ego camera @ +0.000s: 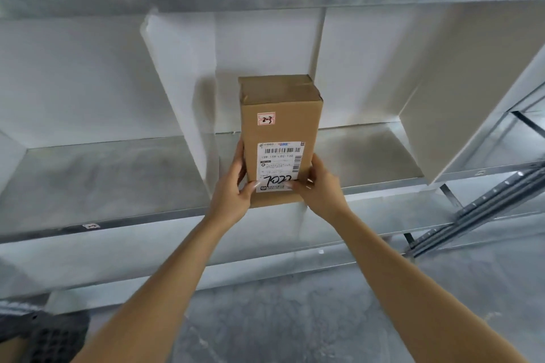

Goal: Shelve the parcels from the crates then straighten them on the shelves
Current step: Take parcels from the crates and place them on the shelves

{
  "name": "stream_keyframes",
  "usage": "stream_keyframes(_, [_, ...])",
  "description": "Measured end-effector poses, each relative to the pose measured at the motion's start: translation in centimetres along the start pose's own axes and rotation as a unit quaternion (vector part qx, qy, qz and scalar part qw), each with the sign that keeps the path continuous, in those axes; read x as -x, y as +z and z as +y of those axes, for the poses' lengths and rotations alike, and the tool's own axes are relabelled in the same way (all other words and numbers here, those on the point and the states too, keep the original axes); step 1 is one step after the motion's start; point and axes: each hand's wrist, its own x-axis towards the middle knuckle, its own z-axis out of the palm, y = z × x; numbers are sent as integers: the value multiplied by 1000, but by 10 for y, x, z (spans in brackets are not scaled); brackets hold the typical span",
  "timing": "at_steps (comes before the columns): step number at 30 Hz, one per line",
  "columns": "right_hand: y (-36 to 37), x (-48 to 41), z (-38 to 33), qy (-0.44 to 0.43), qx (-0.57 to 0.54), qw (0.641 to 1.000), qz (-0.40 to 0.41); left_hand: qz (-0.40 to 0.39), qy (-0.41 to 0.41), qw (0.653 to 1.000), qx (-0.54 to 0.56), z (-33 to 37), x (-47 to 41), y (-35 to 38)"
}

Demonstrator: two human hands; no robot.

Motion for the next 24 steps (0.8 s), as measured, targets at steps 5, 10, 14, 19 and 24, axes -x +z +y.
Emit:
stream_keyframes(5, [10, -17, 9, -23, 4, 1000, 3, 25, 1, 1000, 2, -18, -11, 5])
stream_keyframes(10, [11, -36, 8, -34, 23, 999, 0, 31, 0, 999, -10, -15, -26, 9])
stream_keyframes(14, [11, -39, 8, -35, 8, 999, -3, 40, -10, 999, -22, -12, -29, 11])
stream_keyframes(19, [5, -30, 2, 5, -66, 998, -24, 78, -21, 996, -47, -6, -22, 13])
stream_keyframes(24, [-19, 1, -14, 35, -125, 991, 4, 61, -39, 995, -62, 26, 11, -4])
